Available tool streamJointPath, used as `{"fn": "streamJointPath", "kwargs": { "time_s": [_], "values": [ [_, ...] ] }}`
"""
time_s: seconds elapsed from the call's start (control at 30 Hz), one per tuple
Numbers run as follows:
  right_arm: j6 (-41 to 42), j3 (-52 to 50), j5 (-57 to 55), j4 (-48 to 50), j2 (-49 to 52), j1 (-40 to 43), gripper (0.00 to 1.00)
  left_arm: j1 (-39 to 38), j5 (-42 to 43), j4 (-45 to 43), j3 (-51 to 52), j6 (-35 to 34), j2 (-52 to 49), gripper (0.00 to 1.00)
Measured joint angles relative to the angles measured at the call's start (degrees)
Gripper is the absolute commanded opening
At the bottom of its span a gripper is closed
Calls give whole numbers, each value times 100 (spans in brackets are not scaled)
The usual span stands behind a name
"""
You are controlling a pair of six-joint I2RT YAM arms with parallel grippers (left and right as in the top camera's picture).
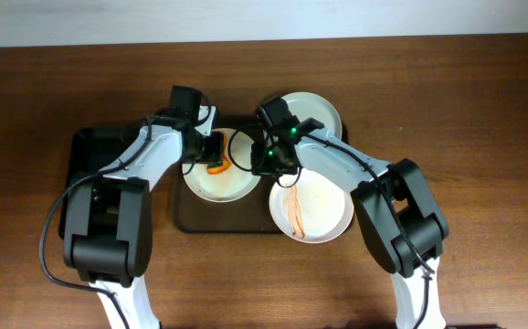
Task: Clean dirty plates on tray and stack at the side
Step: 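Hold the left plate rim with right gripper, scrub it with sponge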
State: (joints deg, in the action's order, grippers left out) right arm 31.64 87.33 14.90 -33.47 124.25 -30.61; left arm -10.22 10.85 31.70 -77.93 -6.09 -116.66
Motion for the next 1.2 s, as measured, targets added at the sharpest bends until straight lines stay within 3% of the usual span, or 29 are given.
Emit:
{"fn": "streamJointPath", "kwargs": {
  "time_s": [0.23,0.37,0.5,0.87,1.03,1.2],
  "values": [
    [-24,0,98,33,15,-20,4,-74,-1346,1113,-210,-697,24,0],
    [-79,0,138,-13,17,-35,4,-20,-1268,2684,-664,-857,-13,0],
    [-83,0,151,-22,17,-33,4,13,-1049,3289,-811,-879,-15,0],
    [-68,0,118,-28,17,11,4,-59,-199,1633,-236,-850,-2,0],
    [-31,7,85,-28,17,28,4,-136,-522,481,-120,-850,9,0],
    [-28,7,85,-7,17,26,4,-184,-780,240,-103,-828,9,0]
  ]
}}
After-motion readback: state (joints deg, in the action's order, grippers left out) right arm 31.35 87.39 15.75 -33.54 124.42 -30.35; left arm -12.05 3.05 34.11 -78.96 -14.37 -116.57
